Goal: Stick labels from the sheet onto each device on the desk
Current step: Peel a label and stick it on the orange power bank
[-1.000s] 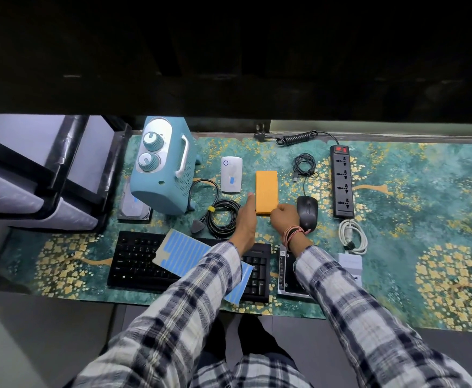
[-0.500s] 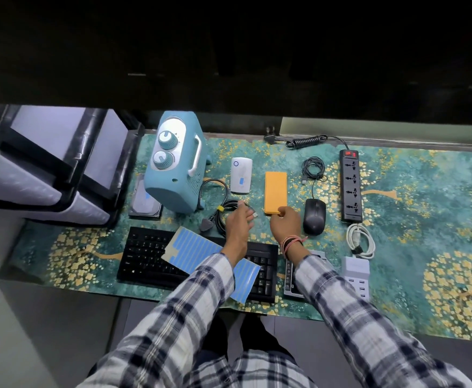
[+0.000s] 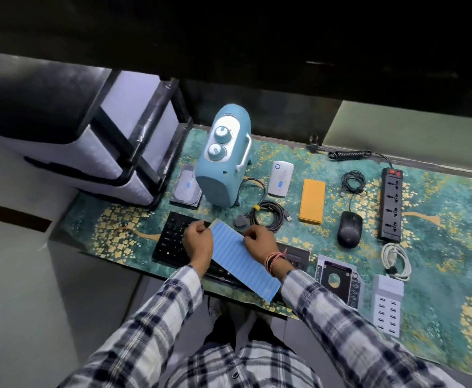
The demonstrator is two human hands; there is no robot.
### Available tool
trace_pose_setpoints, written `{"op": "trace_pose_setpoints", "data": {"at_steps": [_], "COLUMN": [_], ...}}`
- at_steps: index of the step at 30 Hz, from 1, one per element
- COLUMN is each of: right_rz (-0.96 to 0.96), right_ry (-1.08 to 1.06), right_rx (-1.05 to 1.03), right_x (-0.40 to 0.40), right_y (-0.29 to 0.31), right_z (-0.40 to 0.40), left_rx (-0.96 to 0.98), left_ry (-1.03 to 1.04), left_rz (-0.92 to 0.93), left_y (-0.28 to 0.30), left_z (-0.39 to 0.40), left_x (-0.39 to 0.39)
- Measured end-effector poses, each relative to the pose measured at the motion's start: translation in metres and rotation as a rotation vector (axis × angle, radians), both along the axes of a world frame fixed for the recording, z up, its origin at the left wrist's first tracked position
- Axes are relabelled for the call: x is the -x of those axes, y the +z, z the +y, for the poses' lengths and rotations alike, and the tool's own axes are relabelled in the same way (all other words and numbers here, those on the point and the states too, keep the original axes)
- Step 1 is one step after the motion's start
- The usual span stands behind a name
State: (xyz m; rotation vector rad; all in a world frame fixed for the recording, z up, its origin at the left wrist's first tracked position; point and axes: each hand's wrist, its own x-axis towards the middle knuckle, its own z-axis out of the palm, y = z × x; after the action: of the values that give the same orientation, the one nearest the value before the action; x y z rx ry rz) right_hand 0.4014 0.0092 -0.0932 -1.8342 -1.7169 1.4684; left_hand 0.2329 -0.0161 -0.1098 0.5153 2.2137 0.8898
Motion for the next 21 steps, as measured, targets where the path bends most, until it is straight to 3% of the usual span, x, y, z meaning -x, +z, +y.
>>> {"op": "trace_pose_setpoints", "data": {"at_steps": [3,7,15,21], "right_rz": [-0.044,-0.106,-0.170,-0.197], "right_ry": [0.125,0.208,0.189,0.175], "right_rx": [0.013,-0.013,-0.021,-0.042], "right_x": [0.013,0.022,0.028,0.033], "right_y": [-0.003,-0.004,-0.004,-0.003], "right_z": [-0.007,-0.016,-0.021,-0.021], "left_rx": [0.152,0.163,0.091,0.038], "left_ry": [-0.167,-0.340,-0.372,-0.334], "left_rz": [0.045,0.051,-0.028,-0.202], "left_y": [-0.014,-0.011,-0.008,-0.006], "left_z": [-0.014,-0.022,-0.023,-0.023], "left_x": [0.026,0.034,0.042,0.049]}}
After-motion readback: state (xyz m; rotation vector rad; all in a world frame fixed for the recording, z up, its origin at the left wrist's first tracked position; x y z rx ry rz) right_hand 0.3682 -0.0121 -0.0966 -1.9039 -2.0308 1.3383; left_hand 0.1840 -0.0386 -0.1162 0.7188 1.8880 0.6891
